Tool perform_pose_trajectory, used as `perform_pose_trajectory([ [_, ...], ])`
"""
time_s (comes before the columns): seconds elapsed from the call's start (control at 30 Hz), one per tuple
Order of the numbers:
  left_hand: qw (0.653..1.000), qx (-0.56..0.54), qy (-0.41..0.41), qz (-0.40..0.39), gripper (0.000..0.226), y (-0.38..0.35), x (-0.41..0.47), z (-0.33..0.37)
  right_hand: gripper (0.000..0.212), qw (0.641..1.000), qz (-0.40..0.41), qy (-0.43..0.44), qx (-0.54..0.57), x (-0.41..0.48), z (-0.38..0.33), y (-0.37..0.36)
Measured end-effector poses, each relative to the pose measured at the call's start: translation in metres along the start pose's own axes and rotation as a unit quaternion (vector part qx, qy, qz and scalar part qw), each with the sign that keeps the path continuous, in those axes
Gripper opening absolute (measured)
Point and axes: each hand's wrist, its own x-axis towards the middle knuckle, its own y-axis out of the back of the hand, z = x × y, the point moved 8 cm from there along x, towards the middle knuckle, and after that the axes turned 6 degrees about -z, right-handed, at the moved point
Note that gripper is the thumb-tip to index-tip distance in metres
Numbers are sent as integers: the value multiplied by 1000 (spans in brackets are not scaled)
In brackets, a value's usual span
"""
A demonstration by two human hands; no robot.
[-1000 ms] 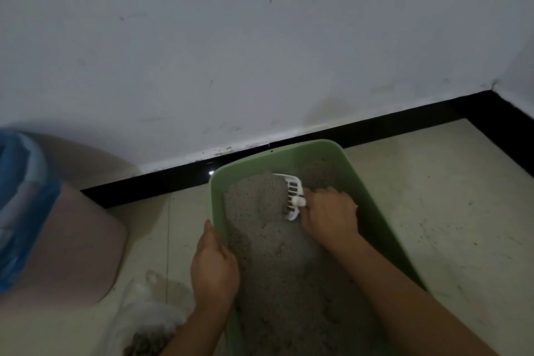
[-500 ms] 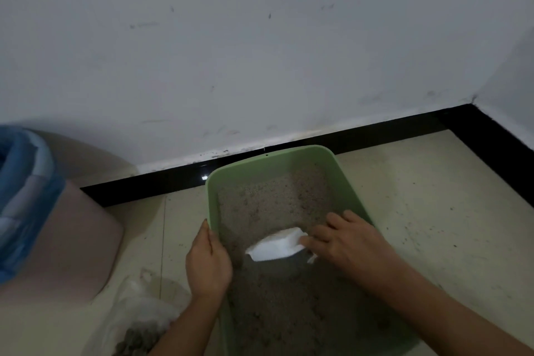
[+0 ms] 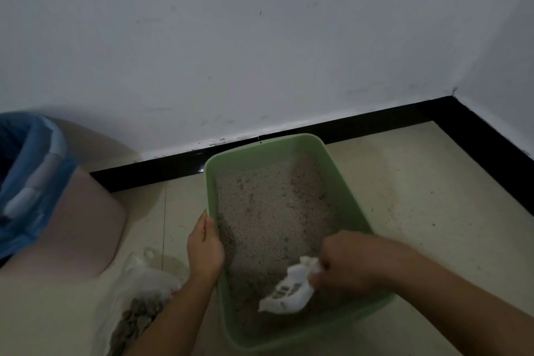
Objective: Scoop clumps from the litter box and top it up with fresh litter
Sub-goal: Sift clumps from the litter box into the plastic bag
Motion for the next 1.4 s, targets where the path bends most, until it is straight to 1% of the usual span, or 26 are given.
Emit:
perform_pose_trajectory([
  [0.07, 1000, -17, -7, -1, 42, -1, -1, 1, 44, 999, -43, 6, 26, 10, -12, -28],
  [0.13, 999, -35, -12, -4, 40, -2, -4, 5, 45, 996, -40, 4, 82, 20, -25, -51],
  [0.2, 999, -53, -4, -3, 41, -3, -1, 4, 45, 994, -13, 15, 104, 28, -34, -59],
  [0.27, 998, -68, 9, 0, 41, -3, 2, -3, 42, 993, 34, 22, 115, 33, -33, -57],
  [0.33, 997, -76, 16, 3, 42, -2, 4, -7, 38, 993, 66, 36, 86, 36, -34, -60],
  [0.4, 996, -84, 16, 4, 42, -1, 6, -11, 40, 994, 82, 53, 42, 39, -38, -71],
  [0.47, 996, -83, 15, 4, 43, -1, 7, -12, 41, 991, 116, 57, 41, 45, -37, -76],
  [0.53, 997, -78, 13, 4, 43, -2, 8, -13, 41, 983, 160, 59, 66, 57, -29, -72],
  [0.6, 997, -79, 8, 2, 43, -3, 6, -11, 41, 978, 175, 47, 102, 72, -24, -68],
  [0.63, 997, -80, 4, 4, 43, -3, 5, -10, 39, 977, 173, 37, 121, 82, -24, -64],
  [0.7, 998, -68, 1, 9, 42, -1, 6, -10, 27, 966, 180, 5, 183, 102, -21, -47],
  [0.8, 999, -48, -4, 10, 42, 0, 6, -10, 34, 940, 211, -39, 265, 122, -16, -9],
  [0.87, 999, -37, 0, 10, 42, 0, 6, -10, 32, 924, 214, -44, 315, 136, -14, 13],
  [0.97, 1000, -28, 4, 10, 43, -1, 6, -8, 36, 913, 221, -47, 340, 148, -1, 35],
  [1.0, 1000, -23, 2, 11, 43, -1, 6, -7, 41, 914, 221, -50, 337, 148, 3, 38],
  [1.03, 1000, -18, 0, 12, 43, -1, 6, -7, 45, 921, 219, -51, 318, 147, 5, 39],
  [1.07, 1000, -14, -1, 10, 43, -1, 5, -7, 44, 936, 214, -46, 275, 143, 4, 40],
  [1.13, 1000, -8, -7, 6, 43, -1, 6, -7, 40, 971, 195, -38, 132, 130, -2, 41],
  [1.17, 1000, -5, -8, 7, 43, 0, 6, -7, 40, 979, 190, -35, 67, 121, -4, 42],
  [1.2, 1000, 0, -7, 10, 43, 0, 6, -7, 37, 981, 188, -35, 16, 110, -5, 44],
  [1.23, 1000, 7, -6, 14, 44, 1, 6, -6, 33, 979, 199, -37, -13, 98, -4, 48],
  [1.3, 1000, 21, -7, 20, 43, 2, 4, -1, 22, 972, 217, -52, -73, 69, -2, 53],
  [1.33, 999, 30, -11, 21, 43, 3, 3, 2, 18, 966, 220, -56, -124, 57, -1, 51],
  [1.4, 998, 51, -18, 18, 43, 3, 0, 7, 18, 949, 219, -39, -222, 42, -3, 43],
])
